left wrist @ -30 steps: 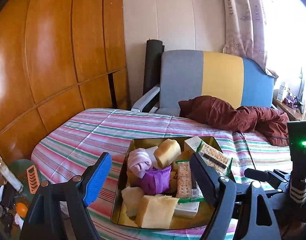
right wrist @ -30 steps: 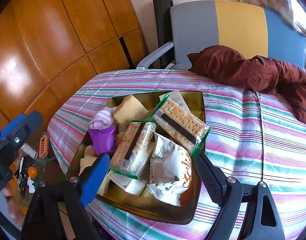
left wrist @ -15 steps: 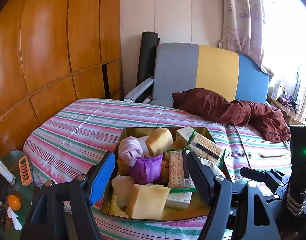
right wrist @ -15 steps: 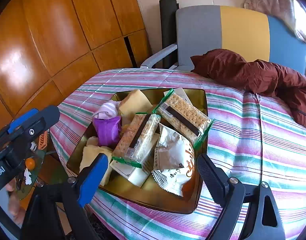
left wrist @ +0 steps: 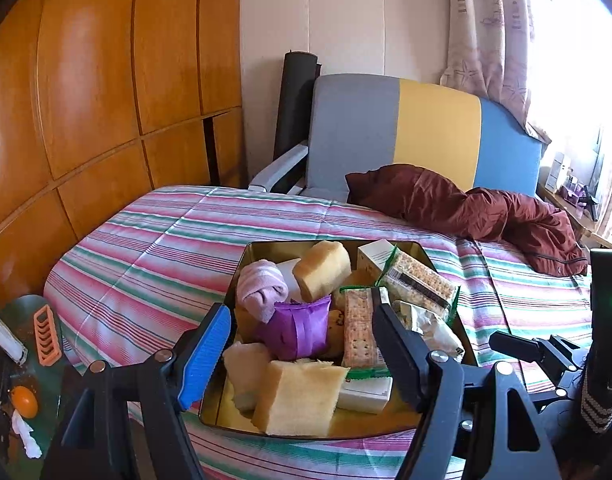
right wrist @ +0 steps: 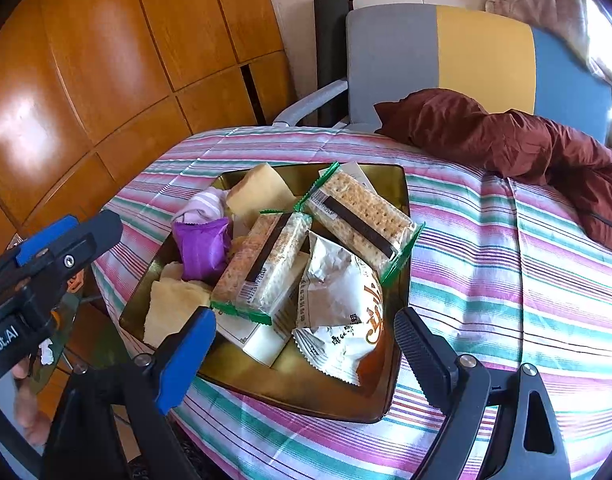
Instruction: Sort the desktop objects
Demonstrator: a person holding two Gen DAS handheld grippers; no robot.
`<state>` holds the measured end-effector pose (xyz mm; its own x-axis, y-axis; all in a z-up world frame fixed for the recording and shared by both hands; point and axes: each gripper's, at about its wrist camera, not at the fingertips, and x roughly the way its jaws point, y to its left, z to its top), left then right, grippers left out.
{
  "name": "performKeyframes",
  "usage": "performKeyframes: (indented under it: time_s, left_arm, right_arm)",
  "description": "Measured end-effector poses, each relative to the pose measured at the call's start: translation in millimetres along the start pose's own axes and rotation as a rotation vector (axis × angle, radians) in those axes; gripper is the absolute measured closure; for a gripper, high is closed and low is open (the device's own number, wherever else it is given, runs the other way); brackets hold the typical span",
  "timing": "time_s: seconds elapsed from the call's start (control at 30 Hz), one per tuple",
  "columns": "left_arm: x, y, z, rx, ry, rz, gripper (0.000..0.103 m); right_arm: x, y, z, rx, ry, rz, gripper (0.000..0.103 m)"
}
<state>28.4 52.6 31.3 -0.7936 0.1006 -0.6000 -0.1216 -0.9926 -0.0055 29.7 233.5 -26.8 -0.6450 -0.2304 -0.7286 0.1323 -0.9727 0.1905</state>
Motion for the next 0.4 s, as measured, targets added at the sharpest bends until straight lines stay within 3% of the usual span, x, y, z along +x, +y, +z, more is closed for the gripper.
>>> performKeyframes:
  time_s: [0.27, 0.4]
  left_arm:
    - [6, 6, -3, -0.022, 0.011, 0.005, 0.034]
    - [10, 9, -4, -0.032, 0.029, 0.011, 0.034]
  right_arm:
    - [-2, 0, -2, -0.005, -0.014, -0.017, 0.011]
    - [-13, -9, 0, 0.021, -0.064, -0.049, 0.011]
